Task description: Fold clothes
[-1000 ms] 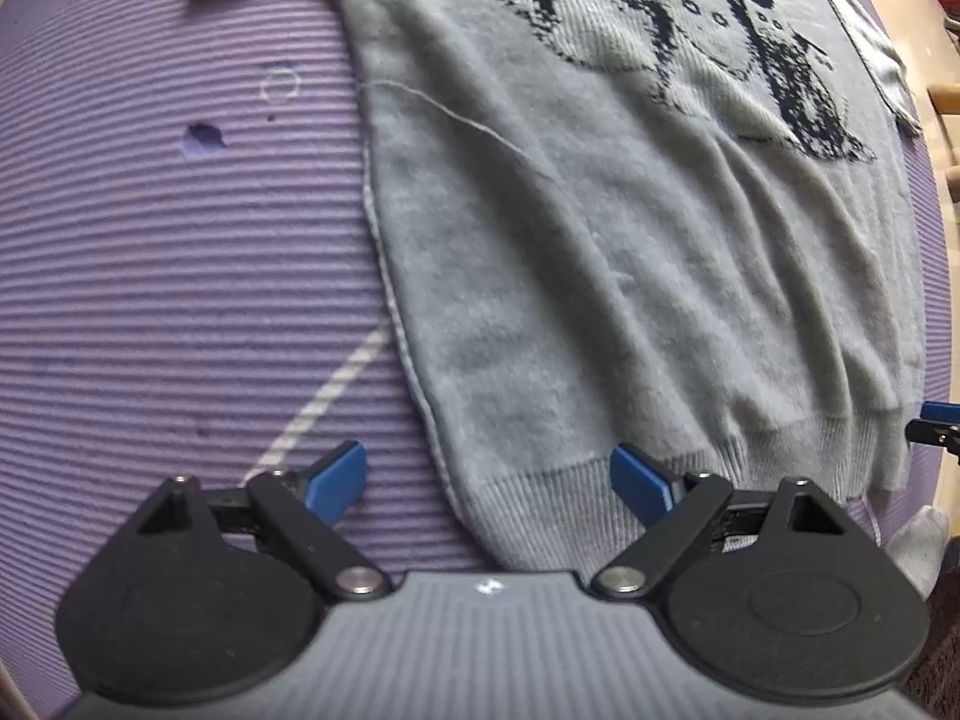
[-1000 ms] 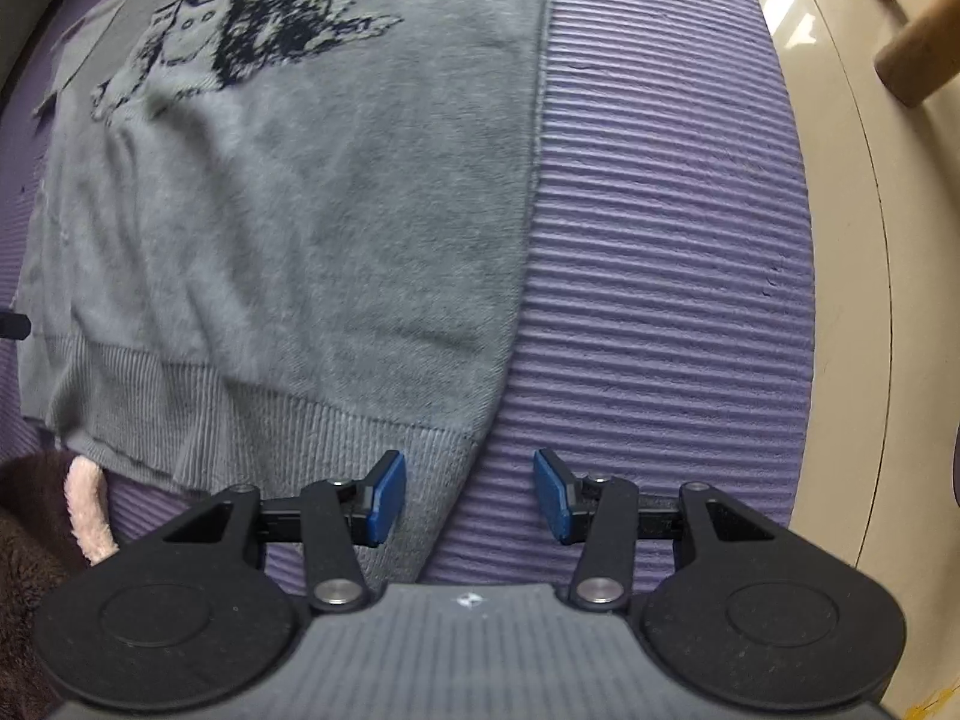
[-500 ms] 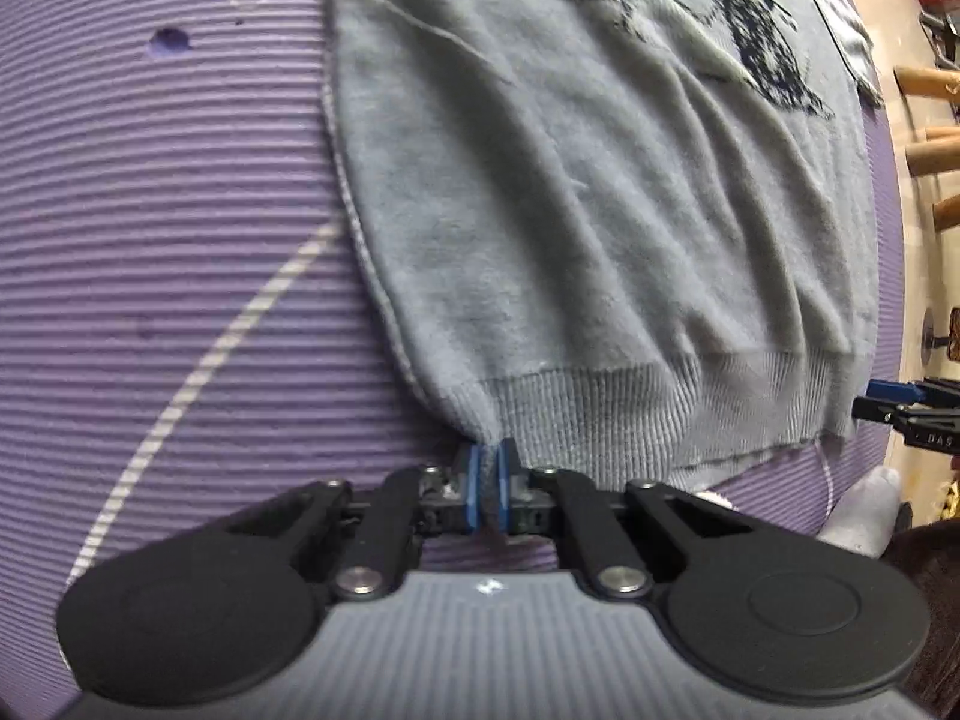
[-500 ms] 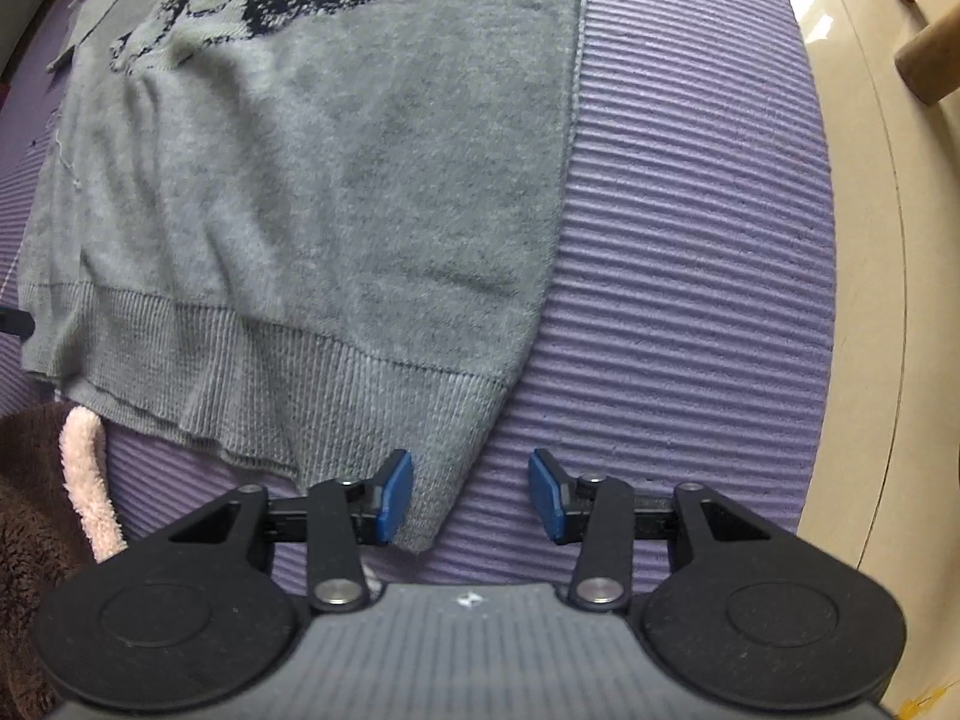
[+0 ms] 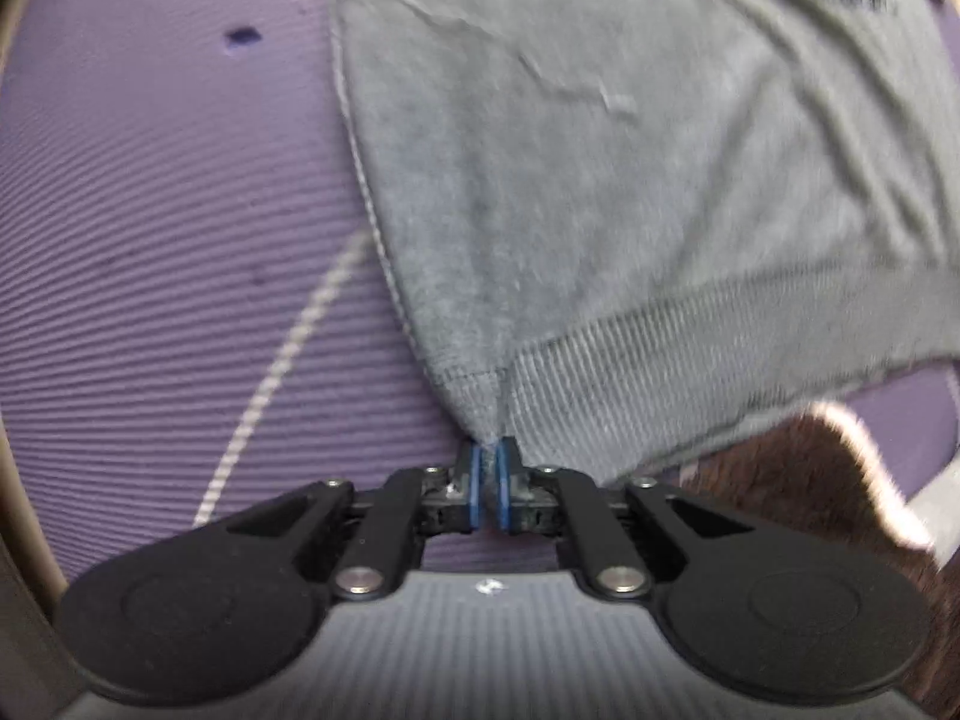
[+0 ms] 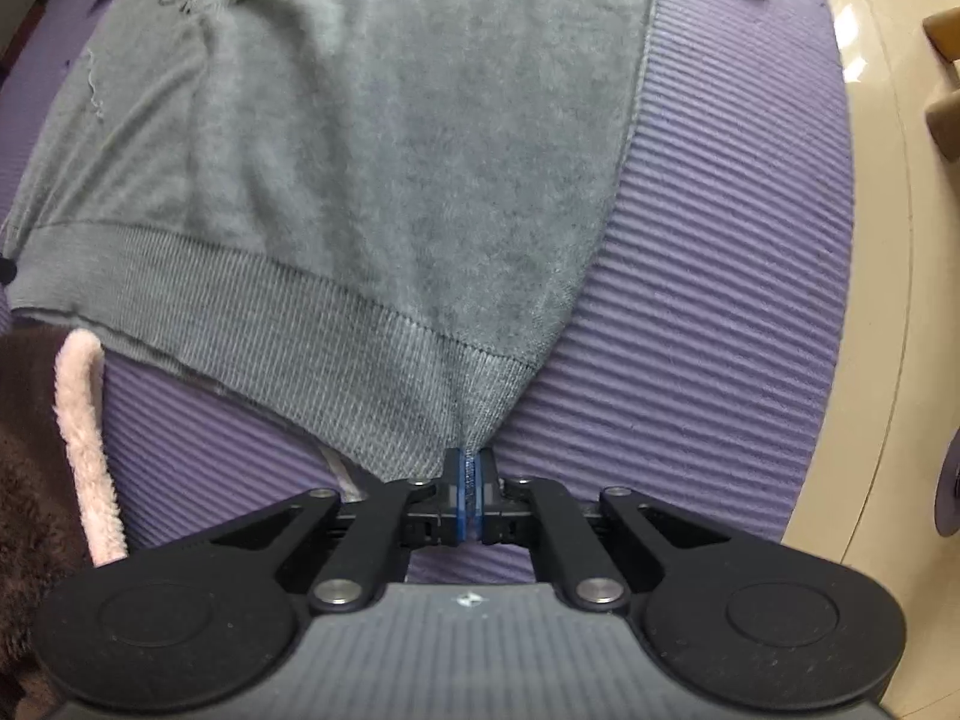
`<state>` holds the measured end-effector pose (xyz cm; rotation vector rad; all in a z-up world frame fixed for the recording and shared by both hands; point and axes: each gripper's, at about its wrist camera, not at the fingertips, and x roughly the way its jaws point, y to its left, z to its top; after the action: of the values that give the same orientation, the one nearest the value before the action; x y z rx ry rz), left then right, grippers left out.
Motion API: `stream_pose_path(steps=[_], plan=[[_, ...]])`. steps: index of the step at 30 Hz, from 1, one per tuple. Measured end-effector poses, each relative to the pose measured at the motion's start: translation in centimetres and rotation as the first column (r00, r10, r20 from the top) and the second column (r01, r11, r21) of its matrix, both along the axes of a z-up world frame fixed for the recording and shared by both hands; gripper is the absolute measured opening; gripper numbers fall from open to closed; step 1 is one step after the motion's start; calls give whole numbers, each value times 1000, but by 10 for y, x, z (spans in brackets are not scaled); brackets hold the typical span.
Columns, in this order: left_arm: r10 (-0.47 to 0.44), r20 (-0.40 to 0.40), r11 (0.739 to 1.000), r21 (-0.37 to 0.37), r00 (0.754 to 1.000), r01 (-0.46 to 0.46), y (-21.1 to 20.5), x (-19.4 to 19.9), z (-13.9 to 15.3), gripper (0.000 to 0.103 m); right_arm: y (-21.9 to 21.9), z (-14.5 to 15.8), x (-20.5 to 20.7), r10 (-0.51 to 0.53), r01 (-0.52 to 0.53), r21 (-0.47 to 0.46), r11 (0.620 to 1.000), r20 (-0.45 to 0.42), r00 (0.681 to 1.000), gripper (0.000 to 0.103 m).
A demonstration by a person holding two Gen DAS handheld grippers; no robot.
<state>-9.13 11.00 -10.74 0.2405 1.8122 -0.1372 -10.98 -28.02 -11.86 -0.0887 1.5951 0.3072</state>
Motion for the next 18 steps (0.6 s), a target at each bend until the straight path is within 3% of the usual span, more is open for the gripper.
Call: stream_pose_path(steps=[1,2,3,5,8,12,14,18], plan=[[-13,3,1000,5,1000,13,-2,0,0,18,-2,0,0,-12,12,6,1000,-4,1000,17],[-23,23,1000,-2,999,24,-3,1,3,26,-7,3,-1,-38,38,23,999,7,999,27],[-9,44,999,-31,999,11,-2,2,7,42,-14,6,-1,-64,64,41,997,18,998,29],[18,62,998,-69,998,-13,2,4,11,50,-26,10,0,-114,111,71,991,33,993,29],[89,83,989,-129,993,-78,16,8,18,49,-33,3,-1,-141,141,84,986,-5,990,28],[106,52,989,-111,993,-100,29,7,15,46,-23,-6,-6,-102,105,88,991,-38,994,23],[86,21,995,-45,996,-85,32,8,7,48,-14,-6,-11,-62,63,68,996,-22,998,12],[80,19,996,-36,997,-80,45,11,9,46,-1,6,-21,8,-10,26,1000,59,998,2]])
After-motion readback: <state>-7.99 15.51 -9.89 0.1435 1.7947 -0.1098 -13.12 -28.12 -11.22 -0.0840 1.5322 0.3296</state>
